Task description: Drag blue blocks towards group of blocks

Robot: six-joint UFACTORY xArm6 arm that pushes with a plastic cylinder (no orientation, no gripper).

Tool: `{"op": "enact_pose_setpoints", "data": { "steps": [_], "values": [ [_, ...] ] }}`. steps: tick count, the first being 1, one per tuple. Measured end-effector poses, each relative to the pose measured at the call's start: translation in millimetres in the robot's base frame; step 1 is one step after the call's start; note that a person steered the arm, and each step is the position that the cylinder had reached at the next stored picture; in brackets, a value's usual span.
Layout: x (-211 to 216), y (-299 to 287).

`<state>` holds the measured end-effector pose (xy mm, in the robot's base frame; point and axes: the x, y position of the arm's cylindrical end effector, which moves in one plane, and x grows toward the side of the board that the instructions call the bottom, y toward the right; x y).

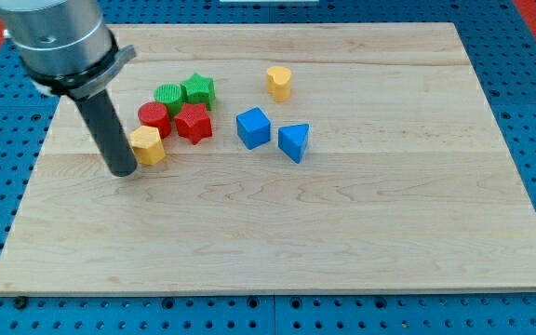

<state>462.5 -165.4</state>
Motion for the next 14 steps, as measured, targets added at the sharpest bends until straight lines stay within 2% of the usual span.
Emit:
{"op": "enact_pose_setpoints", "data": {
  "steps": [1, 3, 5, 6, 7, 8, 9, 10, 11, 12, 13, 14],
  "values": [
    [-27, 29],
    [31, 78],
    [39, 211],
    [14, 220],
    [-28, 194],
    [-50, 170],
    [-53, 166],
    [-62, 139],
    [-62, 138],
    [-34, 132],
    [-10, 102],
    [-20, 70]
  ]
}}
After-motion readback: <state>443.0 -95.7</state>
